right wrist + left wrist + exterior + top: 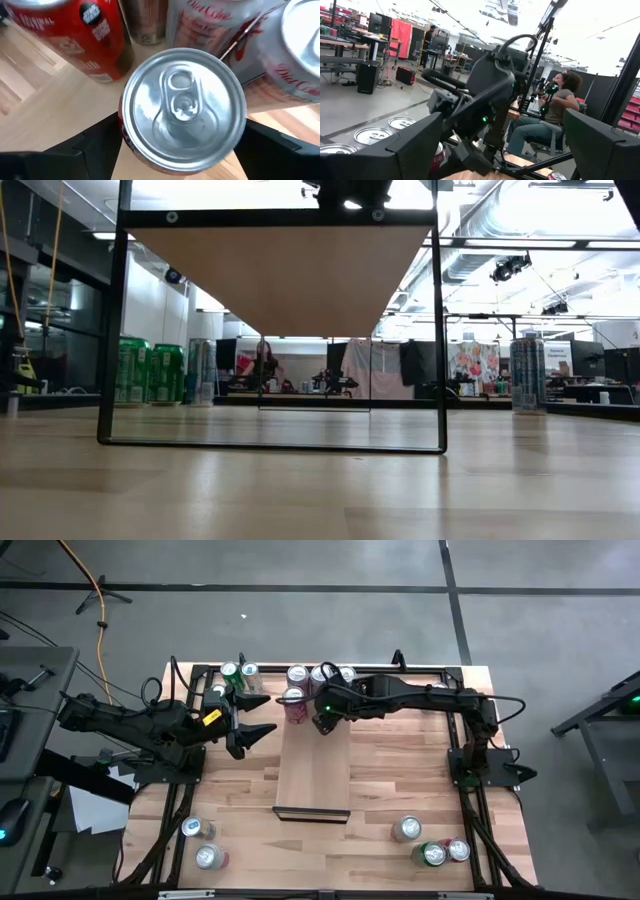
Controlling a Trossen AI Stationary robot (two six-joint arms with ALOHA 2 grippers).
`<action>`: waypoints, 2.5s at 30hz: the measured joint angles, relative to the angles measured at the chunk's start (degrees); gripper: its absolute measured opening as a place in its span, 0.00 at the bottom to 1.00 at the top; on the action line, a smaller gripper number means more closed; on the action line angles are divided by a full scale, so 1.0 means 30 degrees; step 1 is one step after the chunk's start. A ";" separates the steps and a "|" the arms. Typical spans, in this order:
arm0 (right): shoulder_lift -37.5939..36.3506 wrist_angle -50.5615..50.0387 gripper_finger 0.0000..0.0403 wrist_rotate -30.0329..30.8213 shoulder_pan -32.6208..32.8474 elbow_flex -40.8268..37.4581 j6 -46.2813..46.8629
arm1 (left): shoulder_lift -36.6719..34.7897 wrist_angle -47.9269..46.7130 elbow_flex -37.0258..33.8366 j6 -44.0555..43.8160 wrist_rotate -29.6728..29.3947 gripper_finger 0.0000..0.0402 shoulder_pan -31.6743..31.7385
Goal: Place canned beverage on shelf
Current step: Put the top red soda can on the shelf
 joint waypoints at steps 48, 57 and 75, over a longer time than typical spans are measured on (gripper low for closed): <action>-0.2963 -0.4517 0.83 0.1989 0.1463 -0.0007 -0.4642 | -0.0007 -0.0423 0.0000 0.0482 -0.0204 0.87 -0.0002; -0.3765 -0.6697 0.83 0.9183 0.4963 -0.1357 -0.1354 | -0.0007 -0.0415 0.0000 0.0488 -0.0204 0.87 0.0004; -1.4464 0.2027 0.83 0.3384 0.4286 -1.3716 0.4064 | -0.0007 -0.0248 0.0000 -0.0529 -0.0204 0.87 -0.0002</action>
